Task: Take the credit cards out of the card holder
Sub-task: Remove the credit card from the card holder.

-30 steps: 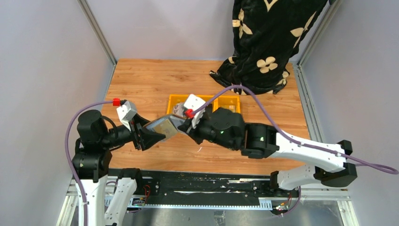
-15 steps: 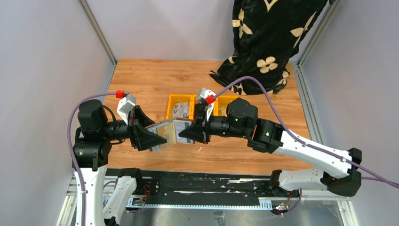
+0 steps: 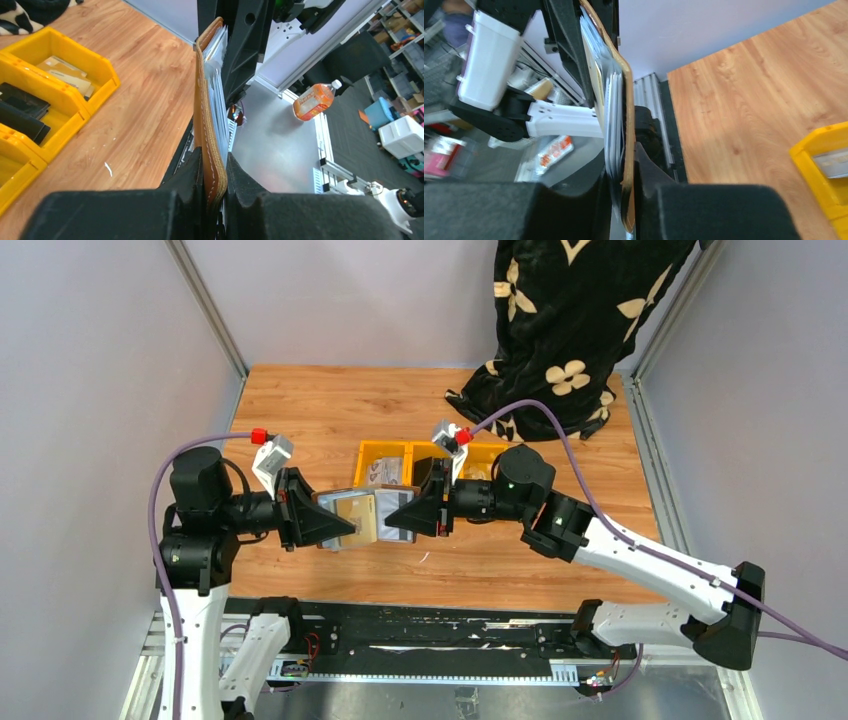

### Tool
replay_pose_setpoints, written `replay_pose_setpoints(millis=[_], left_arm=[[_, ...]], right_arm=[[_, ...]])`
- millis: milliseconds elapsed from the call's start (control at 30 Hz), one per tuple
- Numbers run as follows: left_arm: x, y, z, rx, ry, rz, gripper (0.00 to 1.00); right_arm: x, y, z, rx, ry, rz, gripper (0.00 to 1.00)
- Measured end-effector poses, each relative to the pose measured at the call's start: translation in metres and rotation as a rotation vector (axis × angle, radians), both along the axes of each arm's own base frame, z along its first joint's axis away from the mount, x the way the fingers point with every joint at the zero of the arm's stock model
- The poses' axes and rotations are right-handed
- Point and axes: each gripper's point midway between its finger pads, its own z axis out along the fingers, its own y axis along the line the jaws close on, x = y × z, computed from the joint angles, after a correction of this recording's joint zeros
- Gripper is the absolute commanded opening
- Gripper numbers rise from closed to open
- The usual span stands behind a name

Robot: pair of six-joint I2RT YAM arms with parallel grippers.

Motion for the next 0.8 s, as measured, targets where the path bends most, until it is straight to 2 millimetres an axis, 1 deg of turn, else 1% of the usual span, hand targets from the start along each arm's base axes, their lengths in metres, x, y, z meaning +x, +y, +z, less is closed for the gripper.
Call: replay_pose_setpoints(millis=[33, 67, 100, 167, 233, 367, 467, 567, 633, 700, 733, 800], left_arm=[[0.001, 0.000, -0.001, 0.000, 0.009, -0.001, 0.03], [0.003, 0.000, -0.001, 0.001, 0.018, 0.002, 0.03], [0.005, 0.000, -0.002, 0.002, 0.024, 0.007, 0.03], [0.008, 0.001, -0.003, 0.006, 0.031, 0.019, 0.01], [0.012, 0.001, -0.004, 0.012, 0.043, 0.040, 0.01], [0.023, 0.003, -0.009, 0.026, 0.073, 0.102, 0.00], [0.034, 0.007, -0.016, 0.047, 0.092, 0.164, 0.00], [0.044, 0.010, -0.024, 0.069, 0.113, 0.220, 0.00], [0.049, 0.012, -0.030, 0.084, 0.126, 0.247, 0.00], [0.054, 0.014, -0.035, 0.095, 0.145, 0.267, 0.00], [0.056, 0.015, -0.037, 0.100, 0.154, 0.275, 0.00], [0.058, 0.015, -0.040, 0.104, 0.167, 0.278, 0.00]], right_arm=[[0.002, -0.001, -0.001, 0.012, 0.011, 0.006, 0.40], [0.005, -0.003, -0.003, 0.023, 0.027, 0.008, 0.45], [0.007, -0.005, -0.003, 0.031, 0.045, 0.009, 0.48], [0.021, -0.012, -0.003, 0.048, 0.072, -0.007, 0.53], [0.035, -0.018, -0.001, 0.060, 0.092, -0.038, 0.54], [0.074, -0.039, 0.002, 0.037, 0.122, -0.198, 0.54], [0.091, -0.054, 0.013, 0.031, 0.104, -0.306, 0.54], [0.087, -0.062, 0.025, 0.054, 0.077, -0.323, 0.52], [0.080, -0.062, 0.031, 0.070, 0.068, -0.299, 0.51], [0.071, -0.057, 0.038, 0.099, 0.069, -0.243, 0.51], [0.063, -0.051, 0.043, 0.126, 0.075, -0.190, 0.51], [0.051, -0.038, 0.045, 0.152, 0.098, -0.094, 0.51]])
